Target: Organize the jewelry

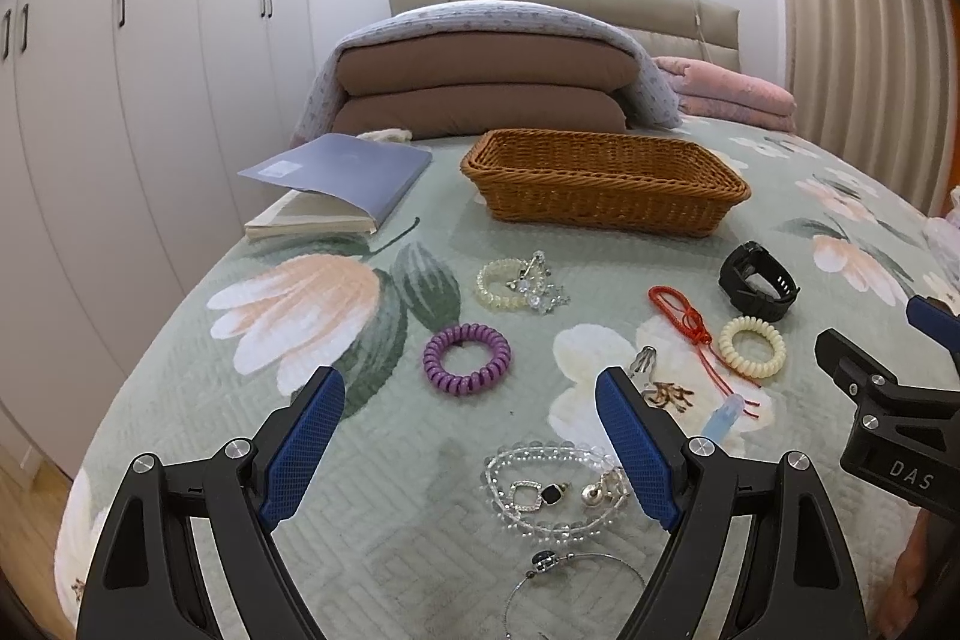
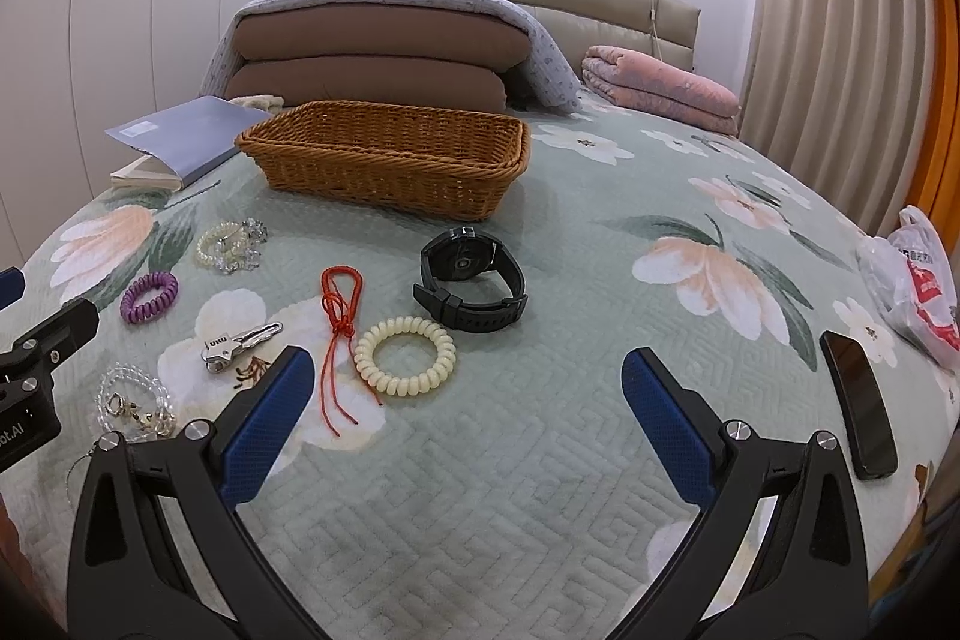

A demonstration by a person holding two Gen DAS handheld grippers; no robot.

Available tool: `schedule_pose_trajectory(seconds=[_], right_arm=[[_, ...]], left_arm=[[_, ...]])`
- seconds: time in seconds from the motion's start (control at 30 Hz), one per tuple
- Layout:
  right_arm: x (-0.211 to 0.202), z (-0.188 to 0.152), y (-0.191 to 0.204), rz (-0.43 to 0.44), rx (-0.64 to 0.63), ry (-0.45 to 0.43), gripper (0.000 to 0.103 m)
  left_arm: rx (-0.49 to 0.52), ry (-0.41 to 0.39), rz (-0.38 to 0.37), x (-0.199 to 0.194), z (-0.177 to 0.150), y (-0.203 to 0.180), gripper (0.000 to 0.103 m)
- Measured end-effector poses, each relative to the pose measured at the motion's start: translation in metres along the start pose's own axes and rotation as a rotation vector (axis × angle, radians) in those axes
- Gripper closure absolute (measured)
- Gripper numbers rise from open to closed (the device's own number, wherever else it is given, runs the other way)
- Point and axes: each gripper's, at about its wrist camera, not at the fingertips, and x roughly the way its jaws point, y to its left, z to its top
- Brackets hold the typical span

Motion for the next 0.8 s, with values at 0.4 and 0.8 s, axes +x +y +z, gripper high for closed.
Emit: schedule_pose_trajectory(seconds=[0.4,0.8], right_arm=[[0.002,-0.001,0.000,-0.001,0.002,0.003,0.000],[0.014,0.001,-0.009,0.000,0.001,0.022,0.000]], left_arm=[[-0.006,0.009,-0.005,0.003,0.000,0.001,0.016],[-0.060,0.090,-0.055,-0.014,0.011,0.061,0.016]])
